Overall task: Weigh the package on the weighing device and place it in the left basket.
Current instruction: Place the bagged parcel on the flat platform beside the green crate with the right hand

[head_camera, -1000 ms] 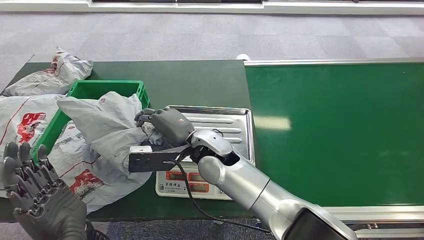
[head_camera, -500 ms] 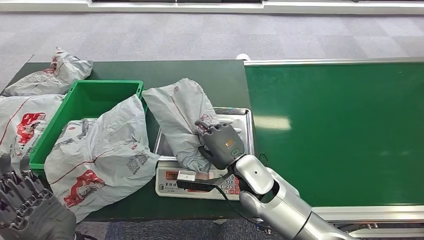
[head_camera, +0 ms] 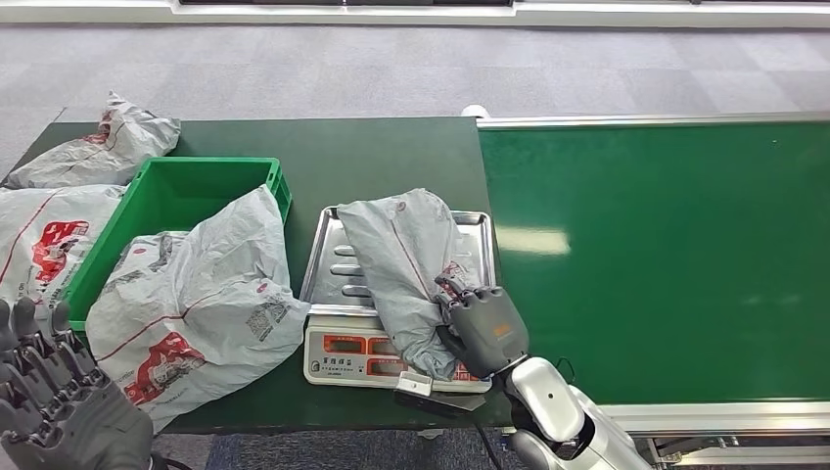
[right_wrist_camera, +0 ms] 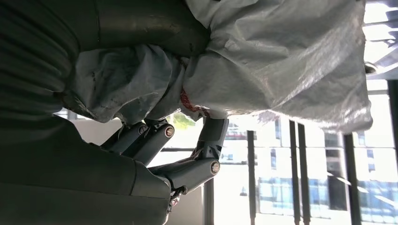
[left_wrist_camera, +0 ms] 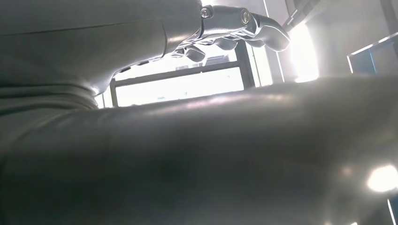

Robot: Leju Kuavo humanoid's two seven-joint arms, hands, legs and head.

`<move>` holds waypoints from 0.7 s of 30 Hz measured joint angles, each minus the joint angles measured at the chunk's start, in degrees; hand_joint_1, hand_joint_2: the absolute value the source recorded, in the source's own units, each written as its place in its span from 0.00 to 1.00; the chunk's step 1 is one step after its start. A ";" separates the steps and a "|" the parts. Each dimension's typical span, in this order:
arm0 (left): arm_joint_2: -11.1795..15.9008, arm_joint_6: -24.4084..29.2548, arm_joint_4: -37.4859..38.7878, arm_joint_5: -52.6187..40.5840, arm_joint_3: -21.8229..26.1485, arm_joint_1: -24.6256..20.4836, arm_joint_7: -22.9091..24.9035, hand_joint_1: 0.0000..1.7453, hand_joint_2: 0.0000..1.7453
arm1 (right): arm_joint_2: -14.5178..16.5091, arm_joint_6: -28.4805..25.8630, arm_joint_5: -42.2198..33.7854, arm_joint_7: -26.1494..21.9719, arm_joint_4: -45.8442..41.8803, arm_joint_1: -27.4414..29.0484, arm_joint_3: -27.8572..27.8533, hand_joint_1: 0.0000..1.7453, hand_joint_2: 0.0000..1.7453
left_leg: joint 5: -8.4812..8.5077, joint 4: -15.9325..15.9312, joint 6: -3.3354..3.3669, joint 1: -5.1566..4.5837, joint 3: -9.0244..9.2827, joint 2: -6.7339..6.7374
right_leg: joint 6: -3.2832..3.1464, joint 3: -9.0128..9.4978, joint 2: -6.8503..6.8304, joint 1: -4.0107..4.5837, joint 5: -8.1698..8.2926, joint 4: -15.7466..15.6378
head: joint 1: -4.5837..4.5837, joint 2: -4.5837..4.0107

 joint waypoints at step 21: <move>-0.54 4.12 1.70 -4.55 0.43 -1.04 0.03 0.00 0.00 | -2.68 2.15 -0.52 1.80 -0.83 2.25 -8.57 0.00 0.00 | 0.00 0.01 0.00 0.00 -0.01 -0.02 | 0.02 0.01 -0.01 -0.02 0.01 0.00 | 0.01 0.00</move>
